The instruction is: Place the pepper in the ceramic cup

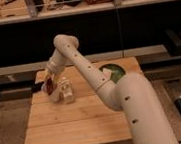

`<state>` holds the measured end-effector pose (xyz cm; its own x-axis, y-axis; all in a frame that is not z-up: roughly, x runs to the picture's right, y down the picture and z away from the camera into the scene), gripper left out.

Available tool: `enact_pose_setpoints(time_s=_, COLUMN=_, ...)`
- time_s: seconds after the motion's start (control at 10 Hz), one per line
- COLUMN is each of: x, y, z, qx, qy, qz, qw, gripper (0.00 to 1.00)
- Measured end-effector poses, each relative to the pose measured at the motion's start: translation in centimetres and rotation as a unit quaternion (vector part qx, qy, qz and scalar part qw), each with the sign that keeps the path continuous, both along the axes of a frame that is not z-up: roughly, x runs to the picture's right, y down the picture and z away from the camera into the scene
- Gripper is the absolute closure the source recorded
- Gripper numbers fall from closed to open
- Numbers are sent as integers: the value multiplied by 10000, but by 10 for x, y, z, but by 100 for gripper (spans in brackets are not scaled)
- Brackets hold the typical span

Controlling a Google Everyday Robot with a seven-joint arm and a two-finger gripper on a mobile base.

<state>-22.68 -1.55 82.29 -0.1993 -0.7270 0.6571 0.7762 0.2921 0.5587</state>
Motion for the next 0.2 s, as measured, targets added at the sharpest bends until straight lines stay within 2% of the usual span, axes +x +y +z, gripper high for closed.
enact_pose_setpoints(time_s=0.2, x=2, y=-1, z=0, qx=17, qy=5, qz=-8, qw=10000, gripper=20)
